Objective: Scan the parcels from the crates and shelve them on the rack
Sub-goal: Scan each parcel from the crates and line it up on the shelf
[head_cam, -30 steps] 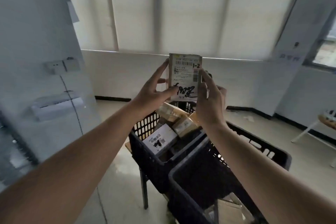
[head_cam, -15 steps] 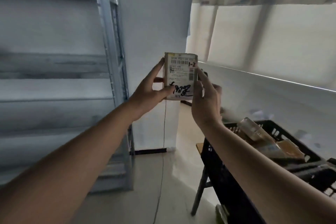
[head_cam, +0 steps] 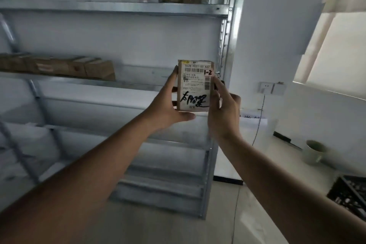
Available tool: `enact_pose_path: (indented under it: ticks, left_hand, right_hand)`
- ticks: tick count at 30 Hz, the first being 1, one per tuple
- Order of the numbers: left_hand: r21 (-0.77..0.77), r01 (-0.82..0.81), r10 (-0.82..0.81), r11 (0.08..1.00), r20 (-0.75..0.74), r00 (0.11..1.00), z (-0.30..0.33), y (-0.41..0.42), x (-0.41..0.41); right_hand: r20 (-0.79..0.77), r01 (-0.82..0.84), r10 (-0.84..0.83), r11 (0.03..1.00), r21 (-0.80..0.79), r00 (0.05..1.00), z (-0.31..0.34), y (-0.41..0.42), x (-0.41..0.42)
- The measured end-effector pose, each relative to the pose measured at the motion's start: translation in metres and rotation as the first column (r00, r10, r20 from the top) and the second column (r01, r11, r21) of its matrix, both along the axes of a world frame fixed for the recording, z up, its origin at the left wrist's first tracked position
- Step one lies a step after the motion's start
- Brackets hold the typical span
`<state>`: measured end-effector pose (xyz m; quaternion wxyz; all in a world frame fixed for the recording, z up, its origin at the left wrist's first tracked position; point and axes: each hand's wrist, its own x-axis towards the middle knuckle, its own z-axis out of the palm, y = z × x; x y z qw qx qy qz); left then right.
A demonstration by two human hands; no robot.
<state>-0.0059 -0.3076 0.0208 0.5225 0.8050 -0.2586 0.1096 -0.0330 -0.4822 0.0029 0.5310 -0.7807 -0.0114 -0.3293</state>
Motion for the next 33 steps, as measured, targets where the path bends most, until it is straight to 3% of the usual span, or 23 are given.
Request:
enact_pose_path:
  ticks: [10, 18, 24, 33]
  left_hand:
    - [0.046, -0.296, 0.285, 0.954, 0.165, 0.944, 0.000, 0.162, 0.092]
    - [0.029, -0.407, 0.391, 0.913, 0.220, 0.894, 0.008, 0.250, 0.203]
    - [0.101, -0.455, 0.427, 0.885, 0.214, 0.878, 0.017, 0.304, 0.294]
    - [0.224, -0.466, 0.408, 0.856, 0.261, 0.875, 0.020, 0.372, 0.412]
  right_hand:
    - [-0.031, -0.150, 0.148, 0.988, -0.049, 0.988, 0.007, 0.162, 0.112]
    - [0.006, -0.272, 0.273, 0.960, -0.062, 0.962, 0.007, 0.257, 0.260]
    - [-0.007, -0.303, 0.303, 0.951, -0.062, 0.953, 0.012, 0.311, 0.358]
    - [-0.063, -0.217, 0.212, 0.972, -0.087, 0.975, 0.008, 0.373, 0.465]
